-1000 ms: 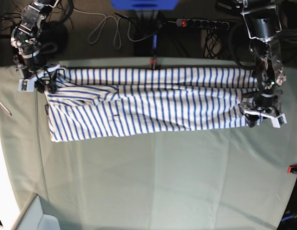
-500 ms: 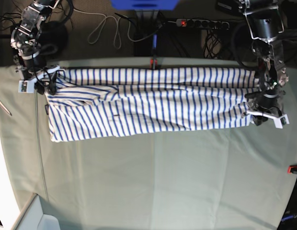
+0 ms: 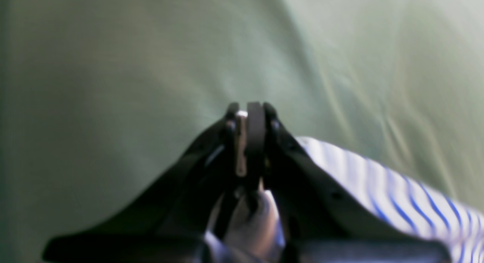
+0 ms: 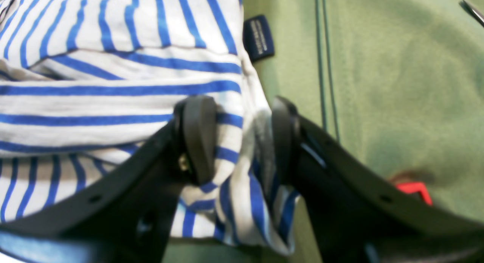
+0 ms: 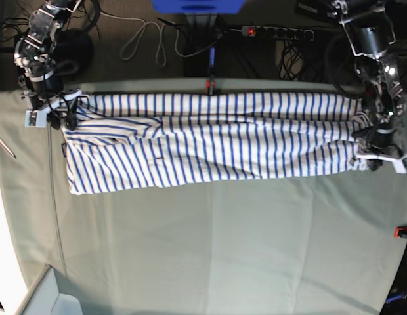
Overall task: Layout the t-shirt on the table in an organized manner, then fold the t-shirt properly
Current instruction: 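Regrasp the shirt end with the left gripper, tucking it inward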
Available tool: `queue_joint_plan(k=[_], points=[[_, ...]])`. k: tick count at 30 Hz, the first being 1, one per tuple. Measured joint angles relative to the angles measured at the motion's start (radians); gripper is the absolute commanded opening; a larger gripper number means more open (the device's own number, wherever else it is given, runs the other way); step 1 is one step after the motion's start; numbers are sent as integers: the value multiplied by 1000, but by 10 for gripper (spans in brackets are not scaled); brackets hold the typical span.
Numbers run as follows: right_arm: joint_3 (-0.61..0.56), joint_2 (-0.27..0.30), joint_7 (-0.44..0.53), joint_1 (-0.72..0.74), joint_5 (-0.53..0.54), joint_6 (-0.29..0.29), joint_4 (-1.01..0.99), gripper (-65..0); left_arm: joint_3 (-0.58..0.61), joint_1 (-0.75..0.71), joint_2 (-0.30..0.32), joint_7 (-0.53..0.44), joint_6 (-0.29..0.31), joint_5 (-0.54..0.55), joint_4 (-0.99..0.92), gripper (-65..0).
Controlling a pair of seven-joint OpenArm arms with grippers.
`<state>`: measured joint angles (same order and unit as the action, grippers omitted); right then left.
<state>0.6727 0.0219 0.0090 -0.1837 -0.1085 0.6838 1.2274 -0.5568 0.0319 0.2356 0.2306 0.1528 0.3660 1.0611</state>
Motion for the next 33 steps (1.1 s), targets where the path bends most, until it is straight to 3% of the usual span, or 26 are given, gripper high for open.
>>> queue_joint_plan(k=[12, 15, 21, 24, 28, 33], points=[[0, 0, 0, 0, 0, 0, 0, -395, -38, 19, 0, 4, 1, -2, -4, -644], [0, 0, 1, -3, 0, 0, 0, -395, -38, 29, 0, 10, 1, -6, -8, -549], [0, 0, 0, -6, 0, 0, 0, -395, -42, 25, 0, 4, -2, -2, -5, -171], [0, -2, 0, -6, 0, 0, 0, -395, -42, -18, -4, 6, -3, -3, 54, -44], [0, -3, 2, -9, 0, 0, 0, -395, -44, -79, 0, -3, 0, 1, 137, -33], [0, -3, 2, -9, 0, 0, 0, -395, -43, -90, -29, -3, -2, -2, 74, -33]])
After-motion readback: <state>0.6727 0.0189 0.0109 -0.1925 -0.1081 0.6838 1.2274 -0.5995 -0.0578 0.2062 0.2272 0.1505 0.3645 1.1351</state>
